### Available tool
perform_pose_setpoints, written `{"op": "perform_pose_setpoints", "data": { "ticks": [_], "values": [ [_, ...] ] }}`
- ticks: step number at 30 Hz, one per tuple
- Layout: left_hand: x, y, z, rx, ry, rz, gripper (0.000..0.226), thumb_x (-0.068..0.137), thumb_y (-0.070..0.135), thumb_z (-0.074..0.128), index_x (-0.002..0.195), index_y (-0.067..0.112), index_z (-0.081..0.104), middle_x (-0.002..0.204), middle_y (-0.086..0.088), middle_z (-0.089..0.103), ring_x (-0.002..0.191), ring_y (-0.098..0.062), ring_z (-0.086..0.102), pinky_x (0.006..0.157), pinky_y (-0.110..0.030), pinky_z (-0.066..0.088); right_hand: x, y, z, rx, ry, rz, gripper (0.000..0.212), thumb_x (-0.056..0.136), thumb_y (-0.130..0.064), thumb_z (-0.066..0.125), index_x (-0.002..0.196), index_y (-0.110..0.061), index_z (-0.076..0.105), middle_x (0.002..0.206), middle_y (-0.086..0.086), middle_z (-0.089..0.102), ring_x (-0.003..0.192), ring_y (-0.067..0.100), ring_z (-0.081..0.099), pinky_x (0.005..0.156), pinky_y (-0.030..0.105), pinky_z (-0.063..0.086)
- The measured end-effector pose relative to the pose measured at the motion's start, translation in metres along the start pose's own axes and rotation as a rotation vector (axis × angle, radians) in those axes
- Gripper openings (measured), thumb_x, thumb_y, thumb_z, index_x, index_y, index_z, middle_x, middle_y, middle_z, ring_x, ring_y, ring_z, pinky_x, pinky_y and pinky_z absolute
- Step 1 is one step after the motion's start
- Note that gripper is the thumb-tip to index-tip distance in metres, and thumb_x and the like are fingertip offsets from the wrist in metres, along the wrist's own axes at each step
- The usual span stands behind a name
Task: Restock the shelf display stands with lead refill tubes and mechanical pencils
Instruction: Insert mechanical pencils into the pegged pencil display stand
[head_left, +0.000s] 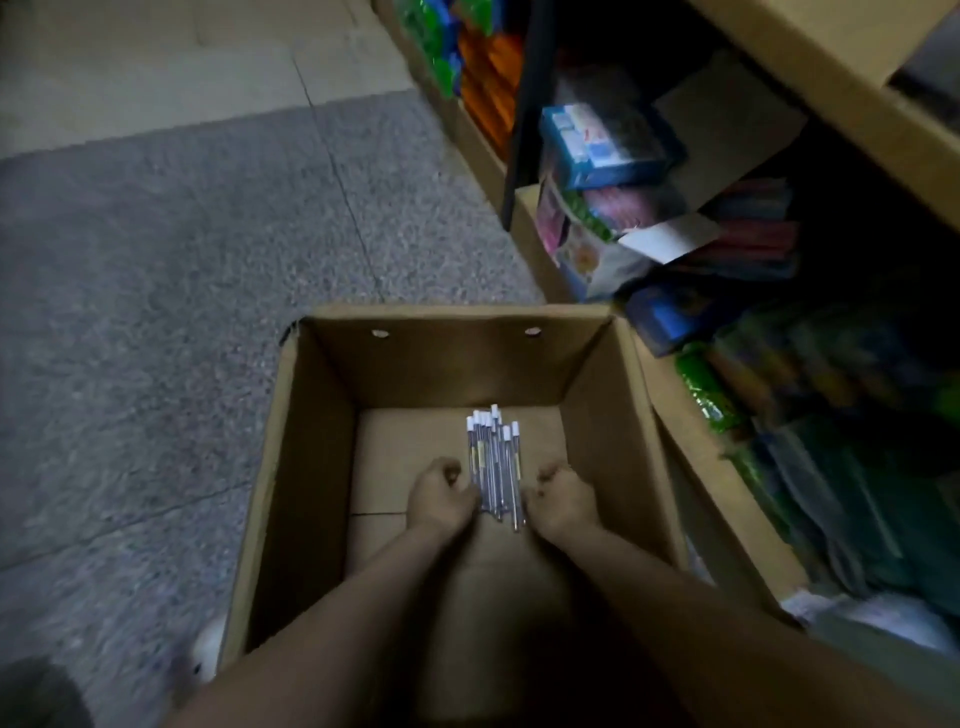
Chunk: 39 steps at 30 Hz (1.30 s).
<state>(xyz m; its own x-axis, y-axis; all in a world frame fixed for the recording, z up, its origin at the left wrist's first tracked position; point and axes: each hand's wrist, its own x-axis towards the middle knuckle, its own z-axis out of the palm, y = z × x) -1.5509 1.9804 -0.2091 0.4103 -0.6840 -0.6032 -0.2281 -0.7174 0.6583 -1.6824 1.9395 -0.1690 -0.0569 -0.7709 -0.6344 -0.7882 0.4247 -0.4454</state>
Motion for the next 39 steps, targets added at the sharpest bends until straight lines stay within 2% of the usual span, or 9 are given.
{"op": "perform_pose_setpoints", "data": {
  "ticks": [5, 10, 15, 20, 24, 27, 32, 36, 39],
  "values": [
    [0.023, 0.009, 0.023, 0.060, 0.101, 0.140, 0.048, 0.083, 0.016, 0.071, 0.127, 0.008, 0.054, 0.123, -0.010, 0.056, 0.114, -0.023, 0.053, 0.096, -0.025, 0.039, 0.031, -0.012, 0.021, 0.021, 0.087, -0.035, 0.046, 0.093, -0.019, 0.062, 0.135, -0.010, 0.046, 0.129, 0.013, 0.058, 0.117, 0.028, 0.057, 0.096, 0.033, 0.047],
    [0.032, 0.025, 0.043, 0.055, 0.228, -0.029, 0.045, 0.088, 0.013, 0.063, 0.131, 0.007, 0.049, 0.126, -0.013, 0.053, 0.120, -0.029, 0.048, 0.098, -0.033, 0.039, 0.045, -0.022, 0.032, -0.030, 0.140, 0.010, 0.043, 0.088, -0.027, 0.070, 0.124, -0.014, 0.051, 0.121, 0.009, 0.061, 0.112, 0.027, 0.058, 0.079, 0.027, 0.042],
    [0.035, 0.024, 0.052, 0.106, 0.212, -0.034, 0.024, 0.090, 0.011, 0.056, 0.113, 0.007, 0.062, 0.114, -0.014, 0.064, 0.109, -0.031, 0.056, 0.092, -0.038, 0.048, 0.050, -0.019, 0.036, 0.089, 0.125, 0.083, 0.031, 0.088, -0.022, 0.070, 0.114, -0.008, 0.062, 0.113, 0.010, 0.068, 0.105, 0.025, 0.064, 0.075, 0.023, 0.043],
    [0.033, 0.019, 0.048, 0.025, 0.187, 0.019, 0.014, 0.087, 0.006, 0.060, 0.101, 0.006, 0.063, 0.101, -0.012, 0.067, 0.091, -0.027, 0.062, 0.073, -0.028, 0.046, 0.050, -0.016, 0.037, 0.185, 0.111, 0.088, 0.024, 0.084, -0.019, 0.074, 0.104, -0.006, 0.070, 0.104, 0.011, 0.072, 0.098, 0.025, 0.067, 0.071, 0.022, 0.044],
    [0.034, 0.015, 0.044, -0.067, 0.101, -0.036, 0.008, 0.087, 0.008, 0.063, 0.094, 0.011, 0.062, 0.085, -0.003, 0.064, 0.074, -0.016, 0.057, 0.063, -0.022, 0.041, 0.045, -0.012, 0.031, 0.251, 0.110, 0.128, 0.020, 0.088, -0.014, 0.069, 0.106, -0.007, 0.070, 0.106, 0.009, 0.071, 0.098, 0.023, 0.067, 0.074, 0.022, 0.048],
    [0.031, 0.014, 0.038, -0.283, -0.035, -0.116, 0.008, 0.094, 0.003, 0.054, 0.092, 0.008, 0.060, 0.084, -0.011, 0.065, 0.072, -0.020, 0.062, 0.069, -0.029, 0.053, 0.036, -0.009, 0.024, 0.357, 0.115, 0.133, 0.015, 0.090, -0.009, 0.065, 0.103, -0.009, 0.071, 0.091, 0.003, 0.070, 0.072, 0.012, 0.062, 0.057, 0.012, 0.044],
    [0.002, 0.029, 0.018, -0.461, -0.129, -0.115, 0.025, 0.097, -0.004, 0.032, 0.085, 0.012, 0.046, 0.074, -0.007, 0.059, 0.057, -0.015, 0.053, 0.052, -0.028, 0.043, 0.004, -0.008, 0.007, 0.458, 0.088, 0.068, 0.013, 0.090, -0.006, 0.063, 0.088, -0.019, 0.067, 0.096, 0.005, 0.072, 0.086, 0.018, 0.065, 0.069, 0.021, 0.049],
    [-0.042, 0.051, -0.010, -0.373, -0.249, -0.010, 0.035, 0.101, 0.009, 0.032, 0.070, 0.016, 0.045, 0.048, 0.001, 0.042, 0.039, -0.012, 0.035, 0.042, -0.021, 0.025, -0.042, -0.012, -0.017, 0.568, 0.071, 0.040, 0.015, 0.087, -0.004, 0.068, 0.102, -0.004, 0.071, 0.104, 0.015, 0.072, 0.099, 0.026, 0.067, 0.094, 0.043, 0.053],
    [-0.082, 0.068, -0.025, -0.472, -0.365, 0.070, 0.035, 0.103, 0.028, 0.042, 0.070, 0.018, 0.048, 0.055, 0.001, 0.036, 0.044, -0.010, 0.029, 0.044, -0.022, 0.021, -0.085, -0.017, -0.042, 0.712, 0.032, 0.017, 0.016, 0.089, 0.000, 0.064, 0.104, -0.002, 0.069, 0.105, 0.017, 0.071, 0.098, 0.034, 0.069, 0.086, 0.051, 0.056]
  ]
}}
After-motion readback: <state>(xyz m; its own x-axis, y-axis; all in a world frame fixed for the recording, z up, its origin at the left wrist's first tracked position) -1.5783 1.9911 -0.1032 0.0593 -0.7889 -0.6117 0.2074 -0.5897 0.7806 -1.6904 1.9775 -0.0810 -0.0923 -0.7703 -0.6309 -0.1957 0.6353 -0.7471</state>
